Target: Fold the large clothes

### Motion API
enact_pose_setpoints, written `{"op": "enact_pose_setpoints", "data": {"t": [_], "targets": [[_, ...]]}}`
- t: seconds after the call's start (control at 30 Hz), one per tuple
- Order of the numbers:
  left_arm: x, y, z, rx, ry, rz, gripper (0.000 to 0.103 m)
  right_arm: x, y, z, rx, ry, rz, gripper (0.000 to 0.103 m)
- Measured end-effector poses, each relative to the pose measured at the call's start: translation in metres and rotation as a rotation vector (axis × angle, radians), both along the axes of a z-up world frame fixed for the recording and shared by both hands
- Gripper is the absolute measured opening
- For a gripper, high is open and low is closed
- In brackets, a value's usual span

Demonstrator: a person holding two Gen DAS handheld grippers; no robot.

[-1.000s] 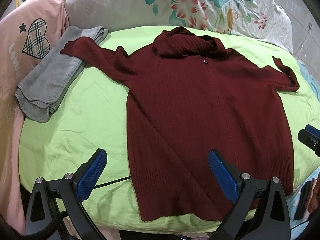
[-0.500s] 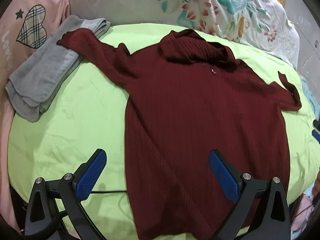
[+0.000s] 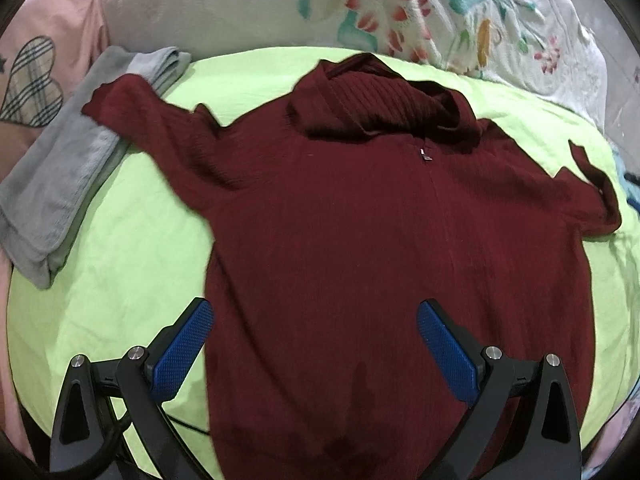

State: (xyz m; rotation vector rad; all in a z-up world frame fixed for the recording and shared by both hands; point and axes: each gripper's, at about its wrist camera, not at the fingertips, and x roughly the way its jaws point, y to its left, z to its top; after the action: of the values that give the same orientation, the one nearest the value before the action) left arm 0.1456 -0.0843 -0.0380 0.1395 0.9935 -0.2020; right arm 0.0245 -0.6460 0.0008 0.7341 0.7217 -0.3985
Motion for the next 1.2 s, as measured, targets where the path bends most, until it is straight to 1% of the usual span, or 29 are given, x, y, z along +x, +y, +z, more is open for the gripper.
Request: {"op": "enact_pose_setpoints", "data": {"t": [0.1,0.17,0.27,0.33,0.4,0.43,0.47,0.5,0.53,0.57,0.67,0.73,0.83,0.87,0.93,0.97,1.07,1.1,1.2], "targets": [[0.011,-0.013,-0.008,0.016,0.014,-0.017,0.102,0.02,-0.028,-0.013,0.01,0.022,-0.019,0.061],[0.019,-0.02,-0.013,0.021,0.023,-0.026,0.102,0.036,-0.046,-0.024,0.011,0.037,-0.022,0.056],[0.028,-0.026,-0.019,0.024,0.036,-0.029,0.102,0.056,-0.068,-0.041,0.054,0.042,-0.005,0.056],[0.033,-0.029,-0.025,0.025,0.047,-0.03,0.102,0.068,-0.075,-0.05,0.047,0.066,0.014,0.056],[0.038,-0.033,-0.03,0.027,0.059,-0.033,0.101,0.078,-0.078,-0.053,0.041,0.074,0.041,0.053],[0.038,-0.035,-0.032,0.028,0.062,-0.036,0.101,0.084,-0.078,-0.054,0.031,0.073,0.064,0.046],[0.039,-0.037,-0.034,0.029,0.064,-0.041,0.101,0.089,-0.078,-0.054,0.02,0.078,0.074,0.034],[0.039,-0.038,-0.035,0.029,0.066,-0.044,0.101,0.092,-0.078,-0.054,0.006,0.087,0.081,0.025],[0.039,-0.039,-0.036,0.028,0.068,-0.049,0.101,0.095,-0.077,-0.054,-0.006,0.101,0.081,0.005],[0.039,-0.04,-0.037,0.027,0.07,-0.052,0.101,0.095,-0.075,-0.053,-0.013,0.102,0.079,0.005],[0.037,-0.04,-0.037,0.017,0.069,-0.057,0.101,0.086,-0.064,-0.038,-0.033,0.043,0.06,0.005],[0.036,-0.038,-0.036,0.002,0.068,-0.056,0.101,0.083,-0.049,-0.026,-0.046,0.019,0.054,0.005],[0.035,-0.034,-0.031,-0.023,0.061,-0.051,0.101,0.079,-0.006,-0.004,-0.082,0.003,0.075,0.005],[0.035,-0.032,-0.03,-0.032,0.059,-0.048,0.101,0.077,0.014,0.003,-0.088,-0.008,0.088,0.005],[0.033,-0.027,-0.027,-0.049,0.058,-0.04,0.101,0.08,0.053,0.011,-0.112,-0.001,0.099,0.005],[0.033,-0.024,-0.025,-0.06,0.058,-0.035,0.101,0.081,0.079,0.014,-0.113,-0.021,0.12,0.005],[0.032,-0.013,-0.02,-0.084,0.053,-0.023,0.101,0.087,0.151,0.015,-0.086,-0.077,0.202,0.005],[0.031,-0.006,-0.017,-0.093,0.048,-0.016,0.101,0.091,0.18,0.012,-0.06,-0.102,0.242,0.005],[0.028,0.012,-0.013,-0.114,0.038,0.002,0.101,0.106,0.245,0.003,-0.003,-0.147,0.341,0.005]]}}
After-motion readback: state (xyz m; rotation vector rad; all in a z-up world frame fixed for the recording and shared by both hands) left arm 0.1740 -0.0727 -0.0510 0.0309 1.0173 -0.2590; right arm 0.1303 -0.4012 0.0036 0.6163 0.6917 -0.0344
